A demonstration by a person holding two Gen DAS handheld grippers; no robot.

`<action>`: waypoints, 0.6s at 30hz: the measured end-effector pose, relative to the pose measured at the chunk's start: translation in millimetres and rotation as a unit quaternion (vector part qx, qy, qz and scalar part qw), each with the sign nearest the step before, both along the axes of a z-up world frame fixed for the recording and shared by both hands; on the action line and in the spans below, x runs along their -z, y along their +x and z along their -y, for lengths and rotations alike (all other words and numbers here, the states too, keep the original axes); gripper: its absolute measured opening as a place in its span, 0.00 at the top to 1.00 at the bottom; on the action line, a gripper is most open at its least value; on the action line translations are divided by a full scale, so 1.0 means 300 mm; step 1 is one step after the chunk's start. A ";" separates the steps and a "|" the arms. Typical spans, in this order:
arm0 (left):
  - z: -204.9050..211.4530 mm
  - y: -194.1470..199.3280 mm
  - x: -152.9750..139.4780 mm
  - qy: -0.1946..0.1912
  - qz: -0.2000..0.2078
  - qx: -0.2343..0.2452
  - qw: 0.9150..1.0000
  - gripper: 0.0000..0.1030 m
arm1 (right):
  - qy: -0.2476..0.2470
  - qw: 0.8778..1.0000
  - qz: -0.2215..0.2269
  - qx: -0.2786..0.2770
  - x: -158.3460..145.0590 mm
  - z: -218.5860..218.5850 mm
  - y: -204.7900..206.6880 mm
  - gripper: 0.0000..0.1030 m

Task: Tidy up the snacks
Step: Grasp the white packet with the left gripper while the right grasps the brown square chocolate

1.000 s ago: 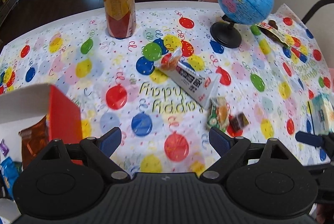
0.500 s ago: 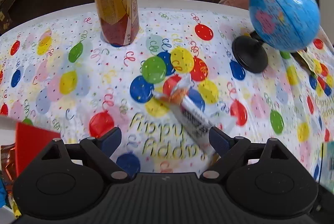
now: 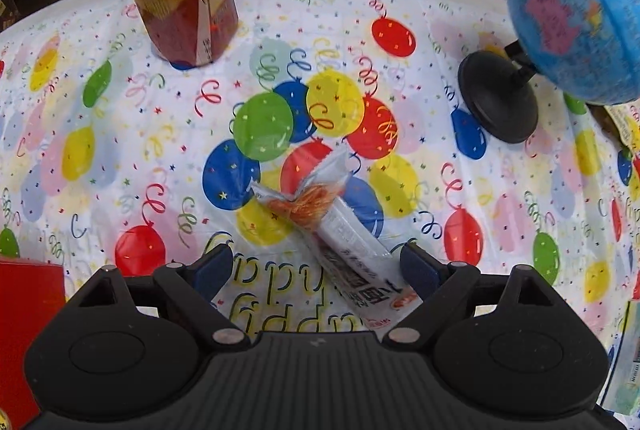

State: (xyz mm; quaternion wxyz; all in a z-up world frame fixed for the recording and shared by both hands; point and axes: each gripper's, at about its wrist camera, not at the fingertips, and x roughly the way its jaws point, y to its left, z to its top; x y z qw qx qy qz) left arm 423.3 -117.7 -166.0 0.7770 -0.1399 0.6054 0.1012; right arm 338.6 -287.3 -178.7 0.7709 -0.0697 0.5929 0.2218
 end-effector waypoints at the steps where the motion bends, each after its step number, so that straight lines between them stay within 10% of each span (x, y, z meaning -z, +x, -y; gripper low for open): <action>1: -0.003 0.001 0.008 -0.001 -0.002 -0.003 1.000 0.12 | -0.002 1.000 0.000 0.000 0.003 -0.003 0.001 0.52; 6: -0.008 0.005 0.028 -0.004 -0.003 -0.003 1.000 0.13 | -0.005 1.000 0.001 -0.002 0.015 -0.015 0.005 0.57; 18: -0.028 -0.015 0.054 -0.033 -0.020 -0.006 0.999 0.68 | -0.001 1.000 -0.001 0.009 0.025 -0.007 -0.006 0.67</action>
